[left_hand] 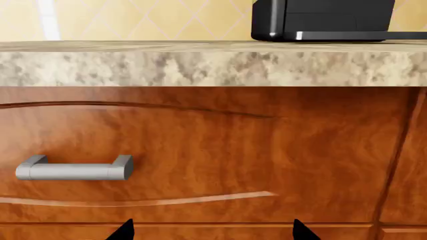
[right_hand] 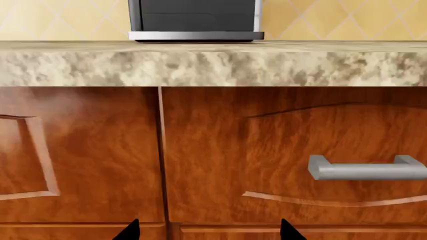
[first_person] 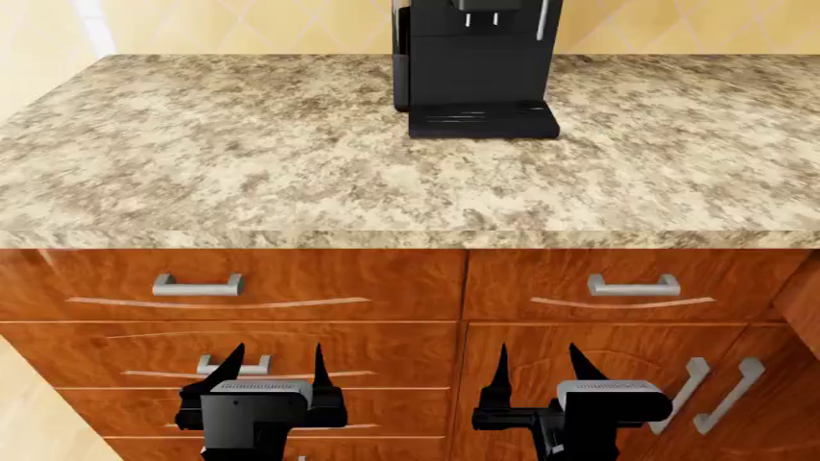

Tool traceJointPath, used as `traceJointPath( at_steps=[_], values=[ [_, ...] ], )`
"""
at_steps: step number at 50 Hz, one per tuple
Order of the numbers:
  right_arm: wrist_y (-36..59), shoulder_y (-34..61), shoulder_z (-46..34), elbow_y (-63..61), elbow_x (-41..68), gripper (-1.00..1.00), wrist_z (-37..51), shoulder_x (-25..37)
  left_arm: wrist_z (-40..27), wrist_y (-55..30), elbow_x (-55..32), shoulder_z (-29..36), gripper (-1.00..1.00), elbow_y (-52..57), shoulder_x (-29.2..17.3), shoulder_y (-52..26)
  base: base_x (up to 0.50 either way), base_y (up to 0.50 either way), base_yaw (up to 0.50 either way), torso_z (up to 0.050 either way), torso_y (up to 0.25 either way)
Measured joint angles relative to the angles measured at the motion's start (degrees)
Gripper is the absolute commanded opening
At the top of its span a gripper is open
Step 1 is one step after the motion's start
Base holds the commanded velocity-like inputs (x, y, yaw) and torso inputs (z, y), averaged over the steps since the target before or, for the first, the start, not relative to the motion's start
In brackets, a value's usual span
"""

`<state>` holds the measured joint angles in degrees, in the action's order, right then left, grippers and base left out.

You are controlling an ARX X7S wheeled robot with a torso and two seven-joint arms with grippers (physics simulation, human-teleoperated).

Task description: Pick and place the shaker into the drawer. Then close the cabinet.

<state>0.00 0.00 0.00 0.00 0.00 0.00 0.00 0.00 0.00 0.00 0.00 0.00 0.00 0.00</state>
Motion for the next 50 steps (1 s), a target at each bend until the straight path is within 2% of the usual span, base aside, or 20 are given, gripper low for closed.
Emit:
traceJointPath(
  at_steps=[13,32,37,44,50],
  values=[
    [2.46,-0.36,-1.85,-4.51,2.94,1.0,1.0,1.57,-0.2,0.0,-1.85,1.85,1.0,3.6,-1.97,0.68,0.0,0.0,0.0,0.043,0.0],
    [35.24,7.86,0.84,-45.22,15.75,1.0,7.23,5.98,-3.64,-20.27,-10.61,-1.08,1.0,33.86,-6.08,-8.29,0.0,0.0,0.0,0.05,0.0],
    [35.5,9.29,-1.23,-51.03,24.34,1.0,16.63,13.71,-4.68,-24.61,-12.62,-2.04,1.0,41.14,-7.1,-9.2,0.04,0.36,0.0,0.01,0.0],
    [29.04,12.38,-9.43,-55.55,33.93,1.0,31.66,27.45,-6.33,-29.41,-14.75,-3.66,1.0,49.73,-8.76,-9.97,0.08,0.5,0.0,0.0,0.0],
    [23.76,15.3,-16.49,-57.53,38.18,1.0,40.91,36.21,-7.51,-31.65,-15.51,-3.85,1.0,53.64,-9.94,-10.3,0.11,0.5,0.0,0.0,0.0]
  ],
)
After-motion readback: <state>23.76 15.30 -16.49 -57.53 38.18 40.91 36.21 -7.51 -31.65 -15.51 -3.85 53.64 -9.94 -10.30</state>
